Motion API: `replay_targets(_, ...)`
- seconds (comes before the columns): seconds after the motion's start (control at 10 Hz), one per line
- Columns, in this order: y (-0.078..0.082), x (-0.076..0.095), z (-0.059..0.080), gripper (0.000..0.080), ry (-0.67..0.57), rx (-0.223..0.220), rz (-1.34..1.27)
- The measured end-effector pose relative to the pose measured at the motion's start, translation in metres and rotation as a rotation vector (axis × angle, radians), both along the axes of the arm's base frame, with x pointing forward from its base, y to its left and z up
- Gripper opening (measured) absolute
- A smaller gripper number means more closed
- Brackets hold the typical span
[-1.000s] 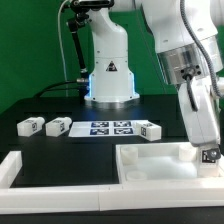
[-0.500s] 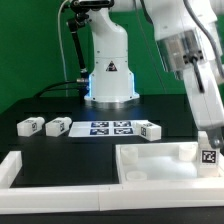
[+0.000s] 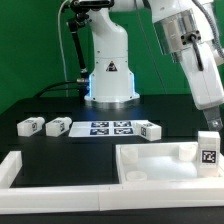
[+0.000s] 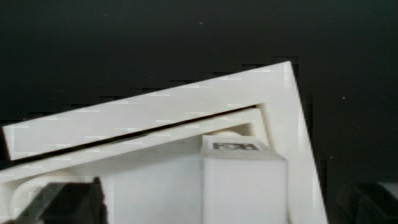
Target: Assemble square table
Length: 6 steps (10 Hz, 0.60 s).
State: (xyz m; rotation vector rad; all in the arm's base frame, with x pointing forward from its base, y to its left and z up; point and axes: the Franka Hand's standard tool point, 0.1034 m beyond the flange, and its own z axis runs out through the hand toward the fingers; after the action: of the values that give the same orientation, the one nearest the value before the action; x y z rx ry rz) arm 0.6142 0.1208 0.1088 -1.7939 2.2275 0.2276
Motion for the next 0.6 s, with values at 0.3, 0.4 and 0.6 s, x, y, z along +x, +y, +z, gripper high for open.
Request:
replay_targets(0.3, -0.001, -0.01, 0.0, 0.0649, -0.037, -0.023, 0.082)
replay_targets(0.4, 0.001, -0.019, 0.003, 0.0649, -0.046, -0.031, 0.158)
replay_targets(0.6, 0.006, -0.03, 0.01, 0.0649, -0.067, -0.046, 0.283)
